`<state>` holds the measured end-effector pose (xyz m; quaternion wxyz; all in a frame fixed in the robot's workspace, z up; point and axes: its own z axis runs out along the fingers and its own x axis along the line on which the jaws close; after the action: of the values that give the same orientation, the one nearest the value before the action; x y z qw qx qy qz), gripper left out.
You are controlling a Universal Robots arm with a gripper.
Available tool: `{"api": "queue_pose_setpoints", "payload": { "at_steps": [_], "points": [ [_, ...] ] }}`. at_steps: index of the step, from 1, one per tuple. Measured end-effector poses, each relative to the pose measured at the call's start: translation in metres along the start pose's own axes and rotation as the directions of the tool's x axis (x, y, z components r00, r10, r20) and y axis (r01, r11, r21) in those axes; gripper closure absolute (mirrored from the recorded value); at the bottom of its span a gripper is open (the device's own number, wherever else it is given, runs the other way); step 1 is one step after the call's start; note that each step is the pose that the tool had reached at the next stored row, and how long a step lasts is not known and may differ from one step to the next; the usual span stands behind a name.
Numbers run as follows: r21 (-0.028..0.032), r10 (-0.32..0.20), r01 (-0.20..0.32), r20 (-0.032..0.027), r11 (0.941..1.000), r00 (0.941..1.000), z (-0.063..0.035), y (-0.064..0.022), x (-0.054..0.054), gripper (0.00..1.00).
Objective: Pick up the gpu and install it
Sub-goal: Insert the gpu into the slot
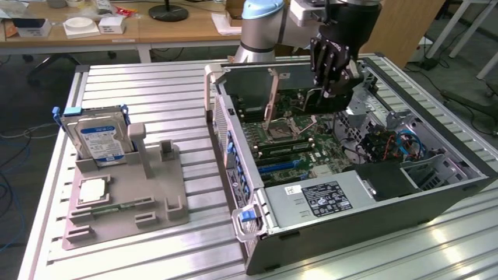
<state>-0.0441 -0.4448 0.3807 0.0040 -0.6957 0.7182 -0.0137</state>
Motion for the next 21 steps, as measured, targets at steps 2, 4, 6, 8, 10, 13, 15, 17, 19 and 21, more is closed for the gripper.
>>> {"api": "queue_pose_setpoints", "payload": {
  "at_steps": [2, 4, 6, 8, 10, 13, 15, 17, 19, 21],
  "points": [
    [-0.0001, 0.0, 0.0, -0.0001, 1.0, 1.0, 0.0009, 0.0, 0.0, 0.73],
    [0.0, 0.0, 0.0, 0.0001, 1.0, 1.0, 0.0021, 0.0001, 0.0, 0.73],
    [0.0, 0.0, 0.0, 0.0004, 1.0, 1.0, 0.0037, 0.0005, 0.0, 0.73],
    [-0.0001, -0.001, 0.001, 0.0005, 1.0, 1.0, 0.0048, 0.0008, 0.0, 0.73],
    [-0.0001, -0.001, 0.001, 0.0011, 1.0, 1.0, 0.006, 0.0016, 0.0, 0.73],
    [-0.0001, -0.001, 0.001, 0.0016, 1.0, 1.0, 0.0077, 0.003, 0.0, 0.73],
    [0.0, -0.001, 0.001, 0.0018, 1.0, 1.0, 0.0087, 0.0041, 0.0, 0.73],
    [-0.0001, -0.002, 0.002, 0.0018, 1.0, 1.0, 0.0096, 0.0057, 0.0, 0.73],
    [-0.0001, -0.002, 0.002, 0.0017, 1.0, 1.0, 0.0105, 0.0074, 0.0, 0.73],
    [-0.0001, -0.002, 0.002, 0.0017, 1.0, 1.0, 0.0115, 0.0085, 0.0, 0.73]
  ]
}}
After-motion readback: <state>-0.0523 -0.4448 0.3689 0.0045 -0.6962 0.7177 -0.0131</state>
